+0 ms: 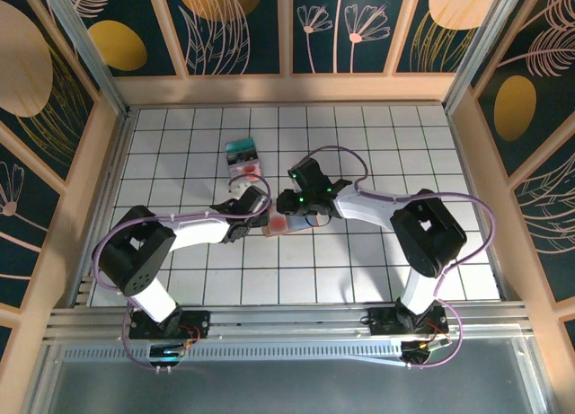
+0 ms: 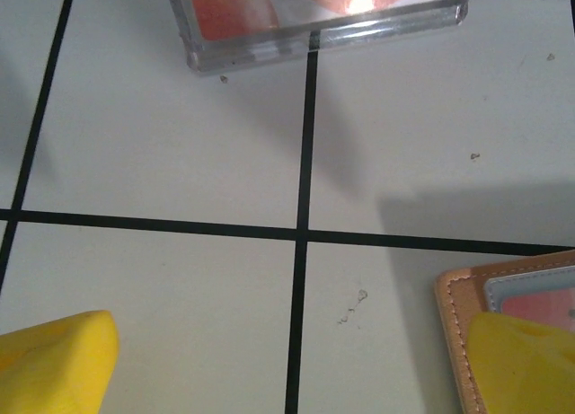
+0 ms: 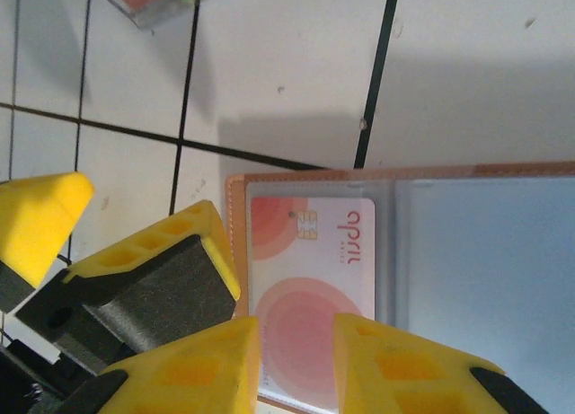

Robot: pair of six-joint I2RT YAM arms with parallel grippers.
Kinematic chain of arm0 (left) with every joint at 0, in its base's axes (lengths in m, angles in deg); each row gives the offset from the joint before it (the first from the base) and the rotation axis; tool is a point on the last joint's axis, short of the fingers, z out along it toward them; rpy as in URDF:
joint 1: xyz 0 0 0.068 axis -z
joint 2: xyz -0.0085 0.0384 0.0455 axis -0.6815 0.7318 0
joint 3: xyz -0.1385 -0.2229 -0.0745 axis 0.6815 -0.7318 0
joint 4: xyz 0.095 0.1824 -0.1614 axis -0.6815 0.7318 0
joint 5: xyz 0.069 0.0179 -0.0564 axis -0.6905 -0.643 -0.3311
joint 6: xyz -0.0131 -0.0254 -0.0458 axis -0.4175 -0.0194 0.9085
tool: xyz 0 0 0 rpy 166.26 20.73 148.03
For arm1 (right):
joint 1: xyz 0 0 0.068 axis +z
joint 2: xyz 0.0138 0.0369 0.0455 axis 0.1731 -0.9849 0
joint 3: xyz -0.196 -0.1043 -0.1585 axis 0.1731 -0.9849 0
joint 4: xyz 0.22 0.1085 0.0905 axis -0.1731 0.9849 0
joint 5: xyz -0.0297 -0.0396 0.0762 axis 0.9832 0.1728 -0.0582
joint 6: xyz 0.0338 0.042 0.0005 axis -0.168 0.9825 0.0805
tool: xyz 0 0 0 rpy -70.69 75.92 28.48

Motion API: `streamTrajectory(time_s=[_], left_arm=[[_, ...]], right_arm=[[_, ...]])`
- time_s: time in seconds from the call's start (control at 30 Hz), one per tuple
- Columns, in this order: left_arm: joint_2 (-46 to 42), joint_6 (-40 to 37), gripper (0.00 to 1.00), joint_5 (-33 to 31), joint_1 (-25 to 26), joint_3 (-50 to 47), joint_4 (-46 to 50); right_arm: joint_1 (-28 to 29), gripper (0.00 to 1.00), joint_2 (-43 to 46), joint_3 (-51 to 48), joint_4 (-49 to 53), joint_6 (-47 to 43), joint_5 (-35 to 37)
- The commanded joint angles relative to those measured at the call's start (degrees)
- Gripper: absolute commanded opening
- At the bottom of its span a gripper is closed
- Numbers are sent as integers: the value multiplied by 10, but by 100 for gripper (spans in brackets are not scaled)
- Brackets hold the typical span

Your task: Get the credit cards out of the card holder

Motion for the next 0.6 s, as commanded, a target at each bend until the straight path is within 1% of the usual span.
streamTrajectory(time_s=[0.0,0.27,0.37,0.57], left_arm=[[13,15,99,12,-5,-9,-9],[21,13,99,8,-5,-19,5],[21,14,99,7,-5,-25,7],[21,14,99,3,-5,-26,11]], right_arm=[[12,27,-23,30,37,-13,-6],[13,26,-57,42,60,-13,-4],[12,26,-62,41,65,-9,3],[0,24,-62,24,54,4,-6]])
